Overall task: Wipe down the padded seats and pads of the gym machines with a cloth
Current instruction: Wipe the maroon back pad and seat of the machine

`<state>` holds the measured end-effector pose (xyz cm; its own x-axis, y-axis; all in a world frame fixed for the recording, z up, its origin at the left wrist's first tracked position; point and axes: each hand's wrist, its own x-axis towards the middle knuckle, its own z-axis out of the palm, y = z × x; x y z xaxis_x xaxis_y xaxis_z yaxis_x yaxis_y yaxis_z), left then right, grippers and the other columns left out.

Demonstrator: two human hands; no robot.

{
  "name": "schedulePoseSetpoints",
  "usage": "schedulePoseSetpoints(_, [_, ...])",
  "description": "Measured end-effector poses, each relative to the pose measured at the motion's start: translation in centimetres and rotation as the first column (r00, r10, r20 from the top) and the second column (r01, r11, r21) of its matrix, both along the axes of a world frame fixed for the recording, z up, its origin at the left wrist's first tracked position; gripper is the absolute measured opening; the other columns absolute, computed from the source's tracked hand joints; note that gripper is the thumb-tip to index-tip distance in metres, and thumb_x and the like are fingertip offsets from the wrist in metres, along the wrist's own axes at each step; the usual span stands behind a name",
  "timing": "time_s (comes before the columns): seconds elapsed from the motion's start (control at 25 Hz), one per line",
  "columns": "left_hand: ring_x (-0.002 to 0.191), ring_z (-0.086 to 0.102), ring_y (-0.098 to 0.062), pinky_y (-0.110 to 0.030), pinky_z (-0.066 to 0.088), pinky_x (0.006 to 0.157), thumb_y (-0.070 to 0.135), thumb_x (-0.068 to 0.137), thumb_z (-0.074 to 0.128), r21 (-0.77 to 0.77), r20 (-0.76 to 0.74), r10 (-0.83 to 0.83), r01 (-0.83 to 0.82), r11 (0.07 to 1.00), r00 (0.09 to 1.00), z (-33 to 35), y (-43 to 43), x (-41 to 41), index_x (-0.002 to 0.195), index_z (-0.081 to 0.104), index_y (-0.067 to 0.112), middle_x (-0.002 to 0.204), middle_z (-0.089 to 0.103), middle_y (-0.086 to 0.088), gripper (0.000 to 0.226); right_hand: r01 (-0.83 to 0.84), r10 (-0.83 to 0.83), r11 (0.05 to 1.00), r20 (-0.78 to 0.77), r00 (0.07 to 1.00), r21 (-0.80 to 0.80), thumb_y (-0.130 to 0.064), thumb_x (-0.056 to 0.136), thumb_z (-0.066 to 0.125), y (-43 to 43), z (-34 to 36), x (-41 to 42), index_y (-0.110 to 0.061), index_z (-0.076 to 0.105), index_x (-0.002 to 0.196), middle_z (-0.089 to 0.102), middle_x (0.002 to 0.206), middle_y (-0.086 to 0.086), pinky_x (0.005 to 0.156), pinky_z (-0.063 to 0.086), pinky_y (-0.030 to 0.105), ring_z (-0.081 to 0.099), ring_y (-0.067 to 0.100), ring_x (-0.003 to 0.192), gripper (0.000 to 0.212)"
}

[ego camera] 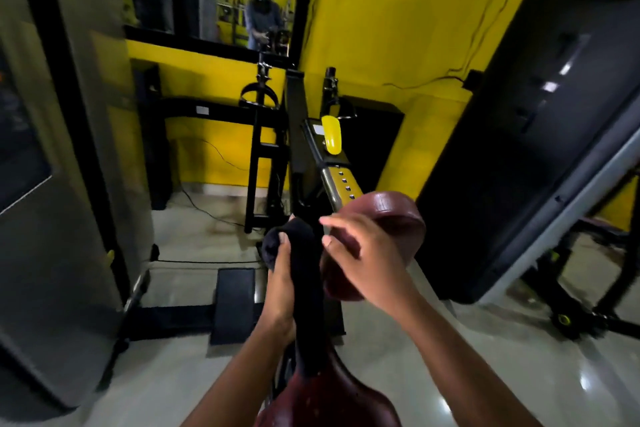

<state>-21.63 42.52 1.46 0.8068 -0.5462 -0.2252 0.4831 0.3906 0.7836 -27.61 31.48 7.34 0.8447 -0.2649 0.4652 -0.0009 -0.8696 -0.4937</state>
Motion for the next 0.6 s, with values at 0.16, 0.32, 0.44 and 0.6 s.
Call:
schedulePoseSetpoints(0.16, [0.141, 0.028, -0.025, -0.048, 0.023, 0.115, 0.094, 0.052, 0.044, 0.15, 0.076, 0.084, -0.095, 0.984, 0.994, 3.5, -3.4, 0.9, 0.141, 0.04, 0.027, 0.151, 0.034, -0.008, 0.112, 0.198, -0.252, 0.829, -0.032, 0.967, -0.523, -0.056, 0.089, 0.011, -5.9, 4.0, 2.2, -0.024, 0.065, 0.109, 0.066, 0.107, -0.002, 0.086, 0.038, 0.033, 0.058, 0.018, 0.103, 0.066])
schedulePoseSetpoints(0.32, [0.145, 0.008, -0.022, -0.042, -0.006, 0.118, 0.06, 0.092, 0.027, 0.199, 0.416, 0.08, -0.177, 0.964, 0.906, 5.9, -7.1, 0.2, 0.141, 0.039, 0.023, 0.151, 0.033, -0.006, 0.062, 0.207, -0.285, 0.855, -0.098, 0.954, -0.475, -0.056, 0.084, -0.001, -7.7, 3.2, 3.4, -0.016, 0.066, 0.088, 0.064, 0.081, 0.005, 0.059, 0.035, 0.032, 0.061, 0.025, 0.079, 0.078])
schedulePoseSetpoints(0.44, [0.123, 0.047, -0.027, -0.045, 0.025, 0.112, 0.059, 0.092, 0.027, 0.277, 0.375, 0.175, -0.291, 0.916, 0.91, 5.4, -9.8, 1.1, 0.123, 0.058, 0.018, 0.119, 0.06, -0.008, 0.06, 0.263, -0.249, 0.812, 0.098, 0.964, -0.522, -0.045, 0.089, 0.017, -8.0, 2.7, 3.5, -0.015, 0.066, 0.076, 0.063, 0.068, 0.004, 0.052, 0.033, 0.027, 0.06, 0.025, 0.065, 0.059])
schedulePoseSetpoints(0.6, [0.119, 0.051, -0.03, -0.045, 0.037, 0.106, 0.066, 0.087, 0.035, 0.279, 0.164, 0.189, -0.229, 0.933, 0.968, 1.2, -9.2, 1.4, 0.126, 0.056, 0.013, 0.126, 0.058, -0.014, 0.069, 0.297, -0.225, 0.794, 0.198, 0.954, -0.53, -0.038, 0.091, 0.031, -8.0, 2.1, 3.8, -0.017, 0.063, 0.063, 0.059, 0.057, 0.001, 0.049, 0.028, 0.02, 0.057, 0.022, 0.053, 0.047])
